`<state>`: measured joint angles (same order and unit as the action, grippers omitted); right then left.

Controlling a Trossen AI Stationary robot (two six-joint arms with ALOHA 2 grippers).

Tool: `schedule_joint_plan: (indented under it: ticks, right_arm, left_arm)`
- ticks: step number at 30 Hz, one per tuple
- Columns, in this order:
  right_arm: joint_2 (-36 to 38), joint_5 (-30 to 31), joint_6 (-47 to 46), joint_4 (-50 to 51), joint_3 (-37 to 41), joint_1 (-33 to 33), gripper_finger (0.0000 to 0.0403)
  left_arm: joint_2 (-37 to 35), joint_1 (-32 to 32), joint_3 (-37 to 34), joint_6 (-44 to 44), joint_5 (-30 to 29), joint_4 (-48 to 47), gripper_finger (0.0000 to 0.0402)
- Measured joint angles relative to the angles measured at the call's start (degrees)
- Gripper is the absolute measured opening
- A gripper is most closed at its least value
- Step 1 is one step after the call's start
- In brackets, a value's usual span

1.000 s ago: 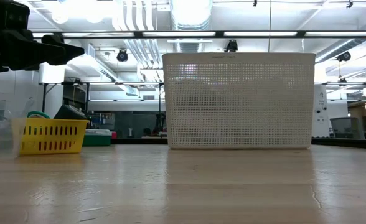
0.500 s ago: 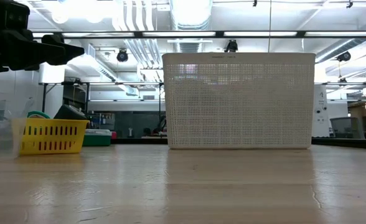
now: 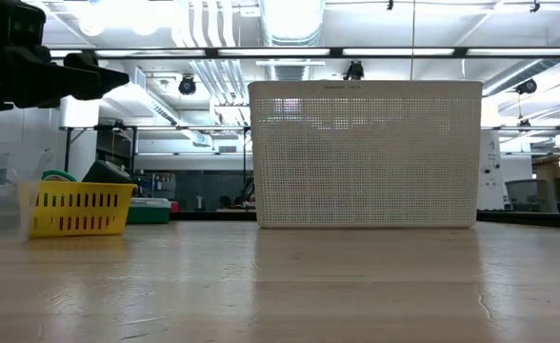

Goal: Pick & place medical supplies in basket/bin
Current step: Return to Home Position

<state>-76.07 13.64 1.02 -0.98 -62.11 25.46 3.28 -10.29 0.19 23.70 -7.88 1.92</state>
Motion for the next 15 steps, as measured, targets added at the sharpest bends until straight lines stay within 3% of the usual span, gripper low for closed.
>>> schedule_joint_plan:
  ticks: [15]
  right_arm:
    - [27.9,1.1,1.9,-15.6,29.4,1.2,0.038]
  left_arm:
    - [1.1,0.0,0.0,0.0,0.0,0.0,0.031]
